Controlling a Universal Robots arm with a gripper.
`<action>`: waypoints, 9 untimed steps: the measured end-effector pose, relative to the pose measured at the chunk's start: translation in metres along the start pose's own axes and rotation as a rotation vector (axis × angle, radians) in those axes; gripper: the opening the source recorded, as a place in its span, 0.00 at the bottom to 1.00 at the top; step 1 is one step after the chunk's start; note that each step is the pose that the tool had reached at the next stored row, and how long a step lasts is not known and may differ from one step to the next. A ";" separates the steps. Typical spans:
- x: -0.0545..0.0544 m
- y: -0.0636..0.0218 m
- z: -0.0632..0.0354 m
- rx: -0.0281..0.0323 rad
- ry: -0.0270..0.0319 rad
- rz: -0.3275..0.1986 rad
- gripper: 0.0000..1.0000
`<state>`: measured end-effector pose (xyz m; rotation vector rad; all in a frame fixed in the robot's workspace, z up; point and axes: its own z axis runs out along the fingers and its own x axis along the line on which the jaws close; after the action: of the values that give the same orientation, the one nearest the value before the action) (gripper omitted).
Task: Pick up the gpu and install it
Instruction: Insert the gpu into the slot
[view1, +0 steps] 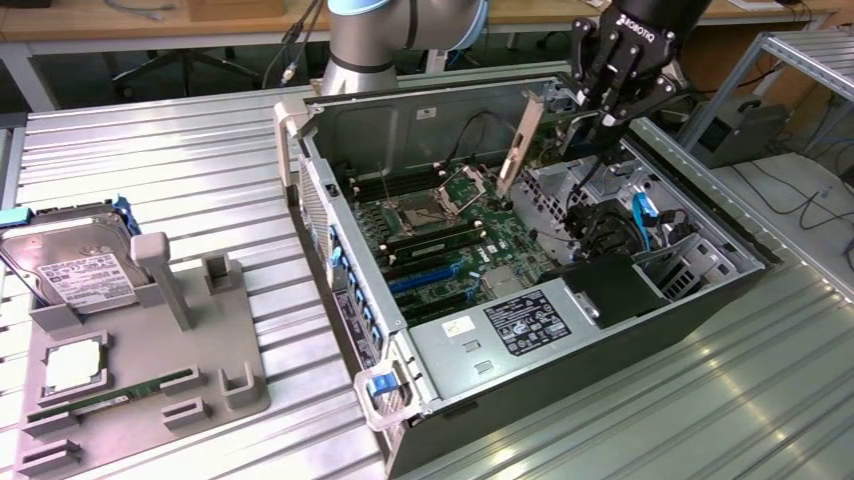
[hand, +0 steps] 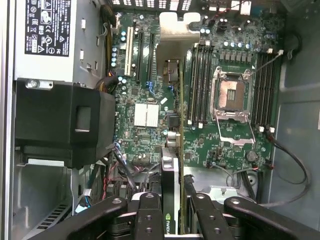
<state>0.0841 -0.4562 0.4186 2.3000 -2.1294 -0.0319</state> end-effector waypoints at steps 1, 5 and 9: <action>0.000 0.0001 0.0003 0.0015 -0.0001 0.000 0.27; 0.000 0.0005 0.0009 0.0042 0.0005 0.000 0.27; -0.001 0.0012 0.0010 0.0044 0.0002 0.009 0.27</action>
<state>0.0829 -0.4554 0.4176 2.2927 -2.1417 -0.0270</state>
